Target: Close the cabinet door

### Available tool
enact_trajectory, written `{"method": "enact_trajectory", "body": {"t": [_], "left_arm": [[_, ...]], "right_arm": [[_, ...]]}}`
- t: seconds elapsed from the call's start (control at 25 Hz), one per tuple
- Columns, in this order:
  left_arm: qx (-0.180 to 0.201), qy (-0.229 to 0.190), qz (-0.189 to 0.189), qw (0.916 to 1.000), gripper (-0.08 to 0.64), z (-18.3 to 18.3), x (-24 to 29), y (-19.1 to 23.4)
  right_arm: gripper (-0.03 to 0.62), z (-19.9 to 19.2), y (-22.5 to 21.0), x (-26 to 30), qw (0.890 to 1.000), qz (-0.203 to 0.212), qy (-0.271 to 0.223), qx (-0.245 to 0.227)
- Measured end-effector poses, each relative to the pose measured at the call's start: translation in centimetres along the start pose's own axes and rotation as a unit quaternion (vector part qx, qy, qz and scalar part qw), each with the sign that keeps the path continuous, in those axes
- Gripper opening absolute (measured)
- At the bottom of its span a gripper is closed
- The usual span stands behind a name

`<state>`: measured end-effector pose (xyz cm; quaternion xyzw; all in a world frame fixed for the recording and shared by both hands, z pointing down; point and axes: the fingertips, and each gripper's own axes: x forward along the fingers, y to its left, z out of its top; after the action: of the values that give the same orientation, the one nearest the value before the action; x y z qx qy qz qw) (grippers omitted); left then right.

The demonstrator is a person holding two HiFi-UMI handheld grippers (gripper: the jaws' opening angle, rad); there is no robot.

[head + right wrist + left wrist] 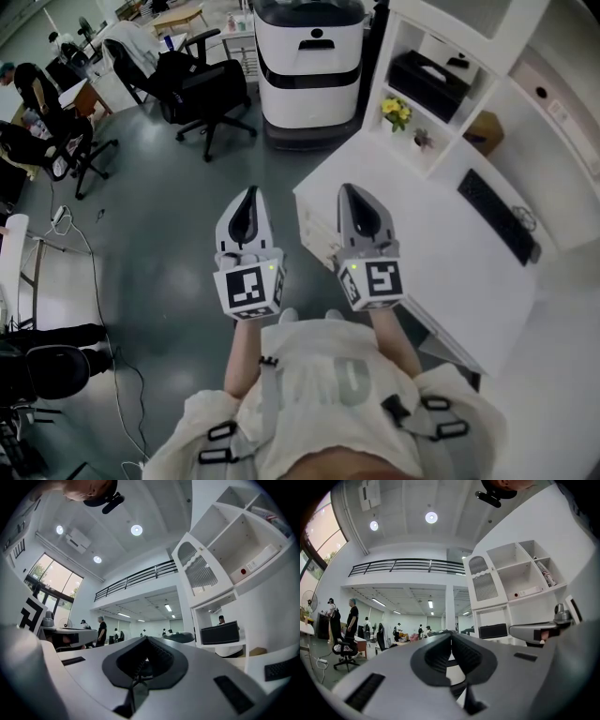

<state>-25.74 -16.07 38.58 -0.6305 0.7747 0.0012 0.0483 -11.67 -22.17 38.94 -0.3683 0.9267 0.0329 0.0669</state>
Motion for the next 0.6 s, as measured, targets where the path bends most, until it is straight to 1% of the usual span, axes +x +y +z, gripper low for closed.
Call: {"method": "enact_trajectory", "body": {"t": [0.16, 0.4, 0.6], "left_arm": [[0.008, 0.001, 0.002, 1.0, 0.006, -0.03, -0.15, -0.3], [0.008, 0.0, 0.005, 1.0, 0.006, 0.25, 0.0, -0.4], [0.009, 0.004, 0.006, 0.9999, 0.006, -0.38, -0.16, -0.64]], "right_arm": [[0.003, -0.24, -0.7, -0.4, 1.0, -0.006, 0.003, 0.006], [0.003, -0.03, -0.61, -0.44, 1.0, 0.005, -0.002, 0.005], [0.003, -0.34, -0.82, -0.58, 1.0, 0.005, 0.004, 0.001]]}}
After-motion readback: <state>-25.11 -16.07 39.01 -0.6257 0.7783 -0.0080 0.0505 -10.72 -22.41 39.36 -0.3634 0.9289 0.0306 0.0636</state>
